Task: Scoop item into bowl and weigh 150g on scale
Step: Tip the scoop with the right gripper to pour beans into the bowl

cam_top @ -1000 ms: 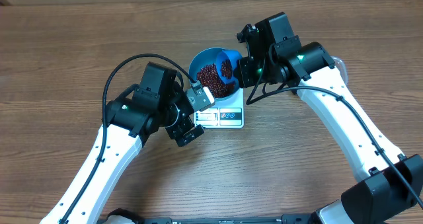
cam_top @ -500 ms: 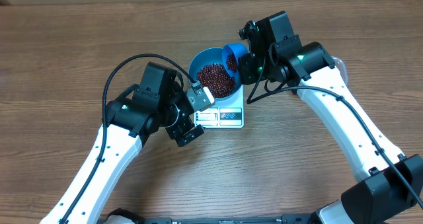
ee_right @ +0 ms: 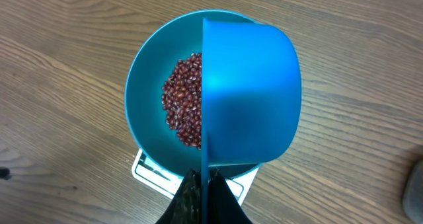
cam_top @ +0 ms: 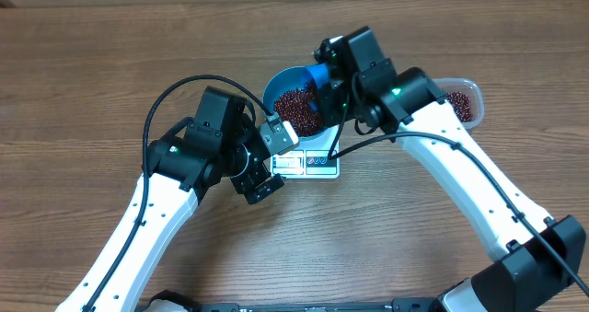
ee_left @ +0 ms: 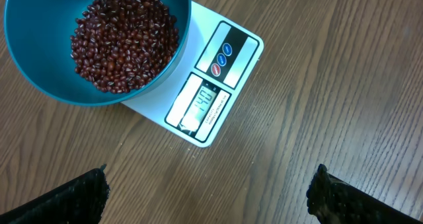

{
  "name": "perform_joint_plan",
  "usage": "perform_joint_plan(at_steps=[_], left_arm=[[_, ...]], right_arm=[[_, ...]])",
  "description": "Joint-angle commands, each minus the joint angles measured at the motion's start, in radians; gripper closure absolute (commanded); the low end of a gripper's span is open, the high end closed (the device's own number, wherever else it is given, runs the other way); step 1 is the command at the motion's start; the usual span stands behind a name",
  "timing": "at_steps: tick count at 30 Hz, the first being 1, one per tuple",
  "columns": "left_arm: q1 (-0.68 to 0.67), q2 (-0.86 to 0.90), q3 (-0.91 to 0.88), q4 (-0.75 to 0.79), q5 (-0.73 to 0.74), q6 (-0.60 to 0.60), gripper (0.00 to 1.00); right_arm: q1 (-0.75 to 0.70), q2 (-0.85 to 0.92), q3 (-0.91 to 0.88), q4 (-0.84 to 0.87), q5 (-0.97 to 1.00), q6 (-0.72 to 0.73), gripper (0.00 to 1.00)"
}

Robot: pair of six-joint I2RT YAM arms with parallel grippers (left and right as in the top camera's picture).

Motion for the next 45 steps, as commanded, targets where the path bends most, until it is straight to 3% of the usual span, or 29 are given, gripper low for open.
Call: perform_joint_plan(at_steps=[1, 45], left_arm=[[-0.002, 0.005, -0.005, 0.004, 0.008, 0.019, 0.0], [-0.002, 0.005, -0.005, 0.004, 0.008, 0.019, 0.0]], right_arm=[[0.003, -0.006, 0.029, -0.002, 0.058, 0.003, 0.96], [-0.004, -0.002, 0.029, 0.002, 0.053, 0.028, 0.96]])
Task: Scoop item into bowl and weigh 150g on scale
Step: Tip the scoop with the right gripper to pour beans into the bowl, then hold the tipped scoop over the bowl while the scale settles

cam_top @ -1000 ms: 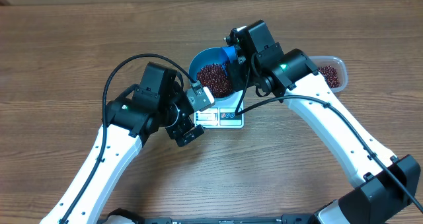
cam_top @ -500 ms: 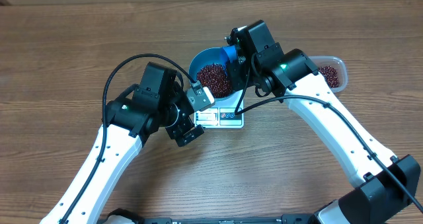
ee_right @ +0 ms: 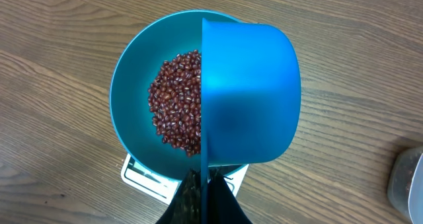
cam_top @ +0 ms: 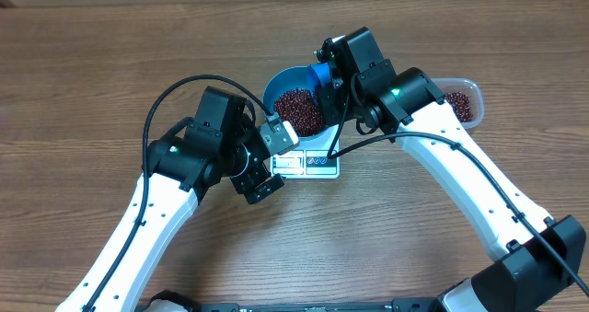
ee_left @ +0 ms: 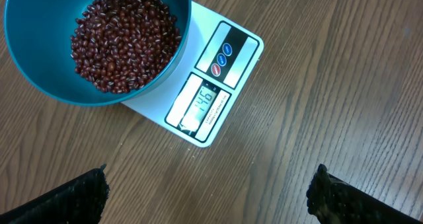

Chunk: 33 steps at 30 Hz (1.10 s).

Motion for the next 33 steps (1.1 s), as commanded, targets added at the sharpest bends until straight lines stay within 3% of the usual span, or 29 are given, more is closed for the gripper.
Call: perform_joint_plan(at_steps=[1, 33], left_arm=[[-0.002, 0.005, -0.005, 0.004, 0.008, 0.019, 0.0], [-0.002, 0.005, -0.005, 0.004, 0.008, 0.019, 0.0]], right_arm=[[-0.004, -0.002, 0.029, 0.009, 0.006, 0.005, 0.96], [-0.004, -0.002, 0.029, 0.024, 0.062, 0.085, 0.96]])
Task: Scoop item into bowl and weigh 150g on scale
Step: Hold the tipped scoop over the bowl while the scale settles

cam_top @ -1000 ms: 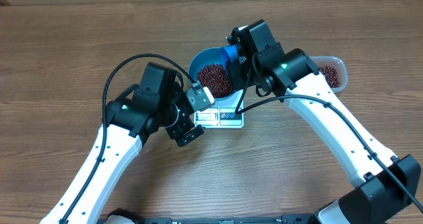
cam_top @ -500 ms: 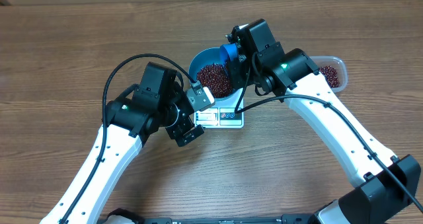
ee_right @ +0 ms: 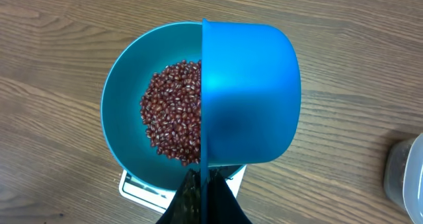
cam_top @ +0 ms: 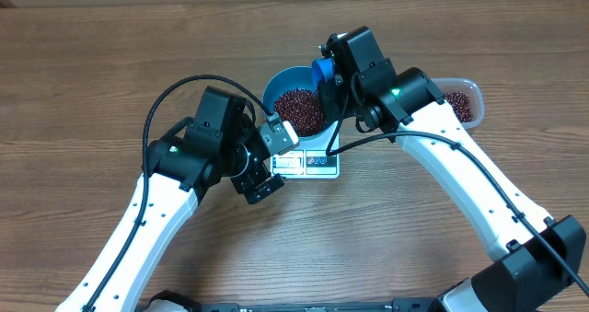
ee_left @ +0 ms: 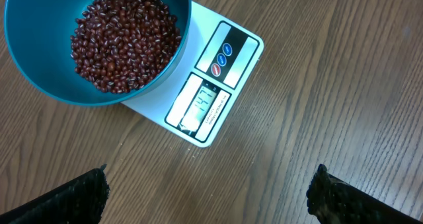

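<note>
A teal bowl [ee_left: 33,59] heaped with red beans [ee_left: 122,39] stands on the white scale [ee_left: 228,49], whose display [ee_left: 201,104] seems to read 147. My right gripper [ee_right: 206,184] is shut on the handle of the blue scoop [ee_right: 251,98]. The scoop is turned on its side over the bowl's right rim [ee_right: 122,118] and hides part of the beans; no beans are seen falling from it. My left gripper [ee_left: 208,184] hangs open over bare wood in front of the scale, holding nothing.
A clear plastic container [cam_top: 463,100] of red beans sits to the right of the bowl, behind the right arm. Wooden table [cam_top: 92,73] lies all around. The left arm [cam_top: 193,151] stands just left of the scale.
The display went from about 146 to about 147. The right gripper and scoop sit slightly further right of the bowl's middle. The left gripper has not moved.
The tipped scoop covered much of the bowl and the display showed about 140. Then the bowl showed more to the scoop's left and the display read about 146. Now the scoop stands still further right and the reading is about 147.
</note>
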{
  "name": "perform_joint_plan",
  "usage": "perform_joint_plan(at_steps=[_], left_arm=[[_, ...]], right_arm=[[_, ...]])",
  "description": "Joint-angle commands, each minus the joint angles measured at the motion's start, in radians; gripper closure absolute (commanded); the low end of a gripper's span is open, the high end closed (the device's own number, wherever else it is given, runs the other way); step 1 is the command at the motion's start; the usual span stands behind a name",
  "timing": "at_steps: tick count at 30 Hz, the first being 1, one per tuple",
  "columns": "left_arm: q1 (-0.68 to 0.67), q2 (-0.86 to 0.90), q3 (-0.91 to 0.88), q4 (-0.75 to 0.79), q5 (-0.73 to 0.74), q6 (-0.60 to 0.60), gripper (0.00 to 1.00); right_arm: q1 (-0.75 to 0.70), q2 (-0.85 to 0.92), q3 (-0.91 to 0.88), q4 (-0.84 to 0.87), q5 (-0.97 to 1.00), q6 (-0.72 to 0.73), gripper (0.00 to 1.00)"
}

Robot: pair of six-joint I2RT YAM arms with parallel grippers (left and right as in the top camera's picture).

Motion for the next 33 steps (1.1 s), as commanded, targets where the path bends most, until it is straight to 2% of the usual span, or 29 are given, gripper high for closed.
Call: perform_joint_plan(at_steps=[1, 11, 14, 33], left_arm=[[-0.002, 0.005, -0.005, 0.004, 0.008, 0.019, 0.0], [-0.002, 0.005, -0.005, 0.004, 0.008, 0.019, 0.0], [-0.002, 0.005, -0.005, 0.004, 0.008, 0.019, 0.01], [-0.002, 0.005, -0.005, 0.004, 0.008, 0.019, 0.01]], right_arm=[[-0.004, -0.002, 0.029, 0.006, 0.019, 0.015, 0.96], [-0.004, -0.002, 0.029, 0.006, 0.018, 0.019, 0.96], [-0.004, -0.002, 0.029, -0.002, -0.036, -0.022, 0.96], [-0.004, -0.001, 0.029, -0.005, -0.031, 0.004, 0.96]])
